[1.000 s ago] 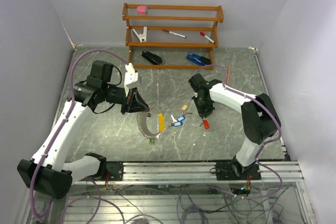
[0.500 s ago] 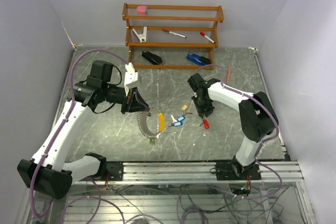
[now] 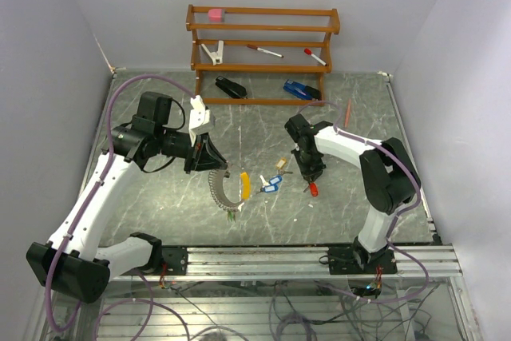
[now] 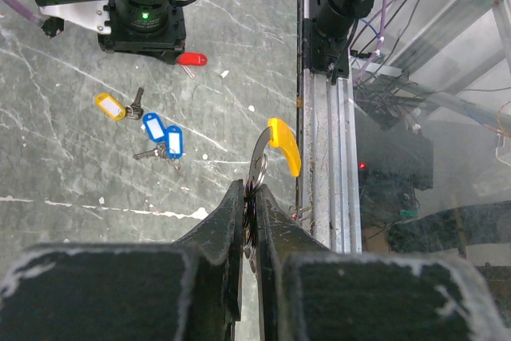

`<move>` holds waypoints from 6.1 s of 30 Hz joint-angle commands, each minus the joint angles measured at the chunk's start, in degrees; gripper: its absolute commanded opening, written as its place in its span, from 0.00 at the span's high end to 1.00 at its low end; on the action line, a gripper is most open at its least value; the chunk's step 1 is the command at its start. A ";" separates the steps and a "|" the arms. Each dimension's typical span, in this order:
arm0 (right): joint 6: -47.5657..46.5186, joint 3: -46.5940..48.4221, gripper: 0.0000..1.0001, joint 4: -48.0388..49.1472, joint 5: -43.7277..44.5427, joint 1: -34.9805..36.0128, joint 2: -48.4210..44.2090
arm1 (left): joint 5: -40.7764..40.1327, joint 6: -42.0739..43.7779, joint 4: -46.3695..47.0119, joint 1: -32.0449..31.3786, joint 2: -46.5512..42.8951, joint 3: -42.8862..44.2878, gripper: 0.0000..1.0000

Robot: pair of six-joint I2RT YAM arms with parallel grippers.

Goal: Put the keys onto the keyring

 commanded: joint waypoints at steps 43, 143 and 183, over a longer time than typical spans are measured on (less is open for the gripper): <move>-15.78 27.30 1.00 -4.91 -53.81 -1.46 -24.03 | 10.41 7.32 -11.60 -0.16 3.26 11.23 0.93; -34.66 15.64 1.00 13.50 -9.20 42.74 -32.79 | 13.78 -0.50 -12.85 -3.87 5.99 8.95 0.93; -39.95 15.28 1.00 14.76 -6.94 43.33 -35.82 | 13.14 2.43 -16.24 -4.66 4.48 8.27 0.93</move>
